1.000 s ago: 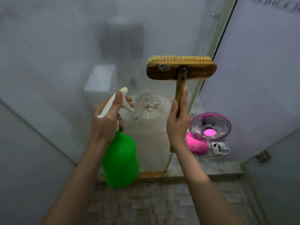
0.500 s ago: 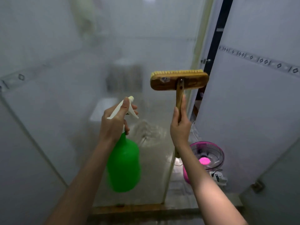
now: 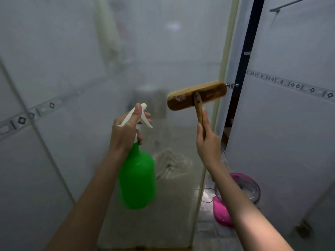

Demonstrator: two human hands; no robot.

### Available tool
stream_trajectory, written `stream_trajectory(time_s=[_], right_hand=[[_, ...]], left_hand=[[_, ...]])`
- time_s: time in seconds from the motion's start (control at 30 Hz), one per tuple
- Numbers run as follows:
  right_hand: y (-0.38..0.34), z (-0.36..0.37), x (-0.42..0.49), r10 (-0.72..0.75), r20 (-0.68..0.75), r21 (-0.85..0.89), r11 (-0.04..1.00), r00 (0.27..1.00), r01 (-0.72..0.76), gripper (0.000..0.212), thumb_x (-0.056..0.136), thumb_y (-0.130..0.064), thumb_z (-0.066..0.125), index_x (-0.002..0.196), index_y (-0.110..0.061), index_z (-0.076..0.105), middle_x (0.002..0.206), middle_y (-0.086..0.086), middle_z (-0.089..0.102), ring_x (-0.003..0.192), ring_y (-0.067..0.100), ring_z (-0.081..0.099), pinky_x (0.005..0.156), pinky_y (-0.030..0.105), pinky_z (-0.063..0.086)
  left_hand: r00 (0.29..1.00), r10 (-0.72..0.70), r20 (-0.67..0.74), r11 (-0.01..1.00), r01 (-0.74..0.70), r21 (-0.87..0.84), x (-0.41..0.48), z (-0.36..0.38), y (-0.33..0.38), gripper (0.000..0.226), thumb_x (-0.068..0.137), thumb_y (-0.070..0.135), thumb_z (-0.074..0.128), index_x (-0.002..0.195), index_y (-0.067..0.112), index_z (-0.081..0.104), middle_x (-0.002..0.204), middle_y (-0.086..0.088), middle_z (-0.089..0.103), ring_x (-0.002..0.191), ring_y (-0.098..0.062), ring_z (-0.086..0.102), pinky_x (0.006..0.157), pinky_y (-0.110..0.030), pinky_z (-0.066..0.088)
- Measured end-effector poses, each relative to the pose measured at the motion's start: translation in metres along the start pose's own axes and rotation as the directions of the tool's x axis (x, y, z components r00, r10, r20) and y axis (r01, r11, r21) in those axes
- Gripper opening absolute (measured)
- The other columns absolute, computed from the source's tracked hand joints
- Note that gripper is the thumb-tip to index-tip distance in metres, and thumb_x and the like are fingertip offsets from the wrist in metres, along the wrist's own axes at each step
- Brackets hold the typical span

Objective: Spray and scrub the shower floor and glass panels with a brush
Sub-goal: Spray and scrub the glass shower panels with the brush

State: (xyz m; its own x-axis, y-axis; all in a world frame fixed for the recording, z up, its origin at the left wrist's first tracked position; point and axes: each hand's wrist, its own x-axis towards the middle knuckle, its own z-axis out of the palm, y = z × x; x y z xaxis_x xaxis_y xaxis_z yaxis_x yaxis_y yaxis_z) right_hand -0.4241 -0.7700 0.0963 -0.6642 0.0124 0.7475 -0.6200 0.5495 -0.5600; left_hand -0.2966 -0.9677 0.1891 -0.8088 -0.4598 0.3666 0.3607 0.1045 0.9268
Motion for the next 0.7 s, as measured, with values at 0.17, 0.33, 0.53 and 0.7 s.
stream_trajectory(time_s=[0.17,0.33,0.53,0.7], right_hand=[[0.015,0.027,-0.092,0.045,0.226,-0.117,0.993,0.973,-0.019,0.069,0.099,-0.028,0.046,0.144,-0.060,0.005,0.061,-0.002,0.051,0.046,0.019,0.051,0.043,0.030,0.037],[-0.065,0.063,-0.015,-0.069,0.141,-0.070,0.994,0.988,0.079,0.056,0.101,-0.029,0.039,0.147,-0.041,0.010,0.064,0.005,0.058,0.049,0.021,0.051,0.044,0.033,0.039],[-0.070,0.059,-0.045,0.051,0.178,-0.051,0.998,0.983,-0.042,0.058,0.102,-0.030,0.038,0.147,-0.047,0.006,0.058,-0.004,0.045,0.047,0.013,0.043,0.045,0.034,0.041],[-0.147,0.063,0.039,-0.024,0.099,-0.024,0.999,0.995,0.027,0.052,0.103,-0.030,0.036,0.151,-0.038,0.016,0.060,0.000,0.049,0.051,0.016,0.046,0.051,0.029,0.034]], left_hand=[[0.999,-0.002,-0.042,1.000,0.003,0.024,-0.004,-0.029,0.000,0.037,0.103,0.044,0.049,0.097,0.017,0.075,0.091,-0.011,0.077,0.048,-0.030,0.051,0.036,-0.022,0.038],[0.999,-0.010,-0.038,0.997,0.013,0.075,-0.006,-0.044,-0.002,0.037,0.102,0.045,0.050,0.089,0.022,0.075,0.085,-0.004,0.078,0.070,-0.047,0.060,0.038,-0.022,0.041],[0.997,0.042,-0.068,0.998,-0.039,0.041,0.000,-0.065,0.012,0.038,0.100,0.049,0.050,0.087,0.024,0.075,0.091,-0.011,0.077,0.059,-0.037,0.053,0.038,-0.023,0.039],[0.996,0.057,-0.071,0.998,-0.054,0.043,0.009,-0.076,0.031,0.039,0.103,0.043,0.048,0.086,0.018,0.074,0.094,-0.013,0.076,0.054,-0.031,0.049,0.037,-0.022,0.040]])
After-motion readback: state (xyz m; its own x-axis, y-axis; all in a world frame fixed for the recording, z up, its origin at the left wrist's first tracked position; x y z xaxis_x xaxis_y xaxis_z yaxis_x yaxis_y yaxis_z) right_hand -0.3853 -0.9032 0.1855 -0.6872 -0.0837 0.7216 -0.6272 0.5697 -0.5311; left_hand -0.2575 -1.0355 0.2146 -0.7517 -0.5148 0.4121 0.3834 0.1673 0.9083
